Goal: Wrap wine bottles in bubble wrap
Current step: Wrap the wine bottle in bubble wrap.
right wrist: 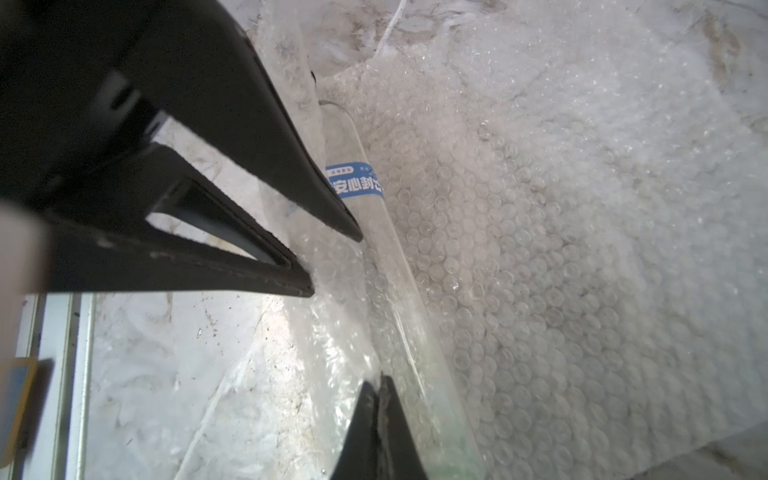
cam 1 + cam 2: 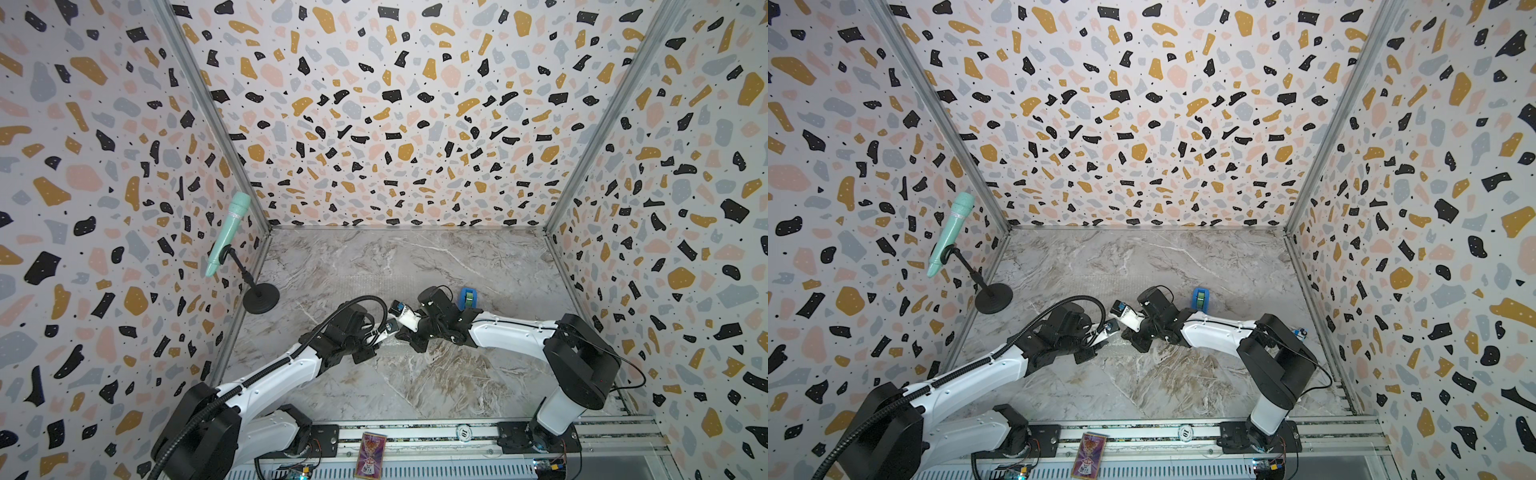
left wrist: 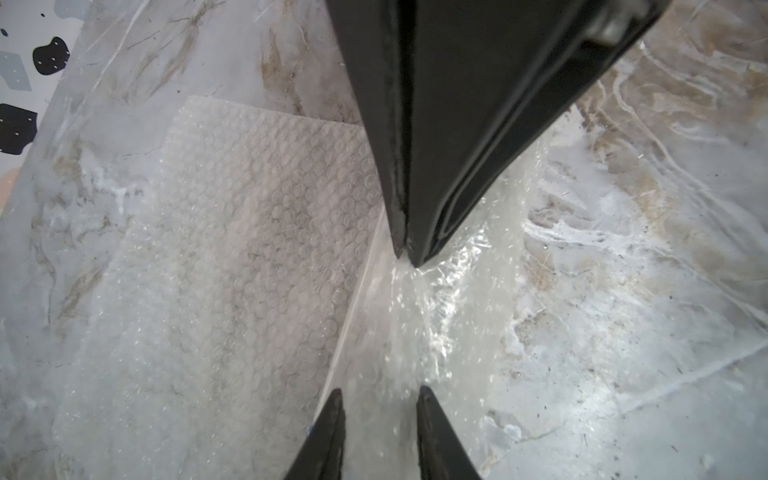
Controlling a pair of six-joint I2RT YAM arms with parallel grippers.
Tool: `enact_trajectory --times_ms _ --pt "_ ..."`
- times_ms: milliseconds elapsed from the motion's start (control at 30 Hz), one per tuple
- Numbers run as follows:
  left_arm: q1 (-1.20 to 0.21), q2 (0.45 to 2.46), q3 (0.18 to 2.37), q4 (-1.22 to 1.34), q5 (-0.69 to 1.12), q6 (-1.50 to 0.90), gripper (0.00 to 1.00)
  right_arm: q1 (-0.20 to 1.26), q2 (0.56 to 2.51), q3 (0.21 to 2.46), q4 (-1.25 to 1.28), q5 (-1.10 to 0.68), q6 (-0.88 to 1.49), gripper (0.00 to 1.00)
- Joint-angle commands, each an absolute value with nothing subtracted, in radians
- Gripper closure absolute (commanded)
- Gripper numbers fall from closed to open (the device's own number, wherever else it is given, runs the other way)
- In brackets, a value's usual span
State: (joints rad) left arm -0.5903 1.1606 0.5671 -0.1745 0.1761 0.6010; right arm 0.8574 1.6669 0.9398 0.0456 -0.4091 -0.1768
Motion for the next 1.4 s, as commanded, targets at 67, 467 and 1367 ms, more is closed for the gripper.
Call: enact_trajectory --times_ms 67,467,1367 --pt "-0.583 1.183 0.558 -0.102 0.147 0.548 0.74 0.856 1.586 0.876 0.116 -0.395 -0.160 0.77" --pt "-0.551 1.317 0.595 -0.082 0.151 0.479 0.75 0.864 1.296 0.623 0.313 -0.284 -0.268 0.40" --pt "-0.512 1.493 0.717 -0.215 0.283 0.472 0.72 1.100 1.643 0.695 0.522 0.216 -0.823 0.14"
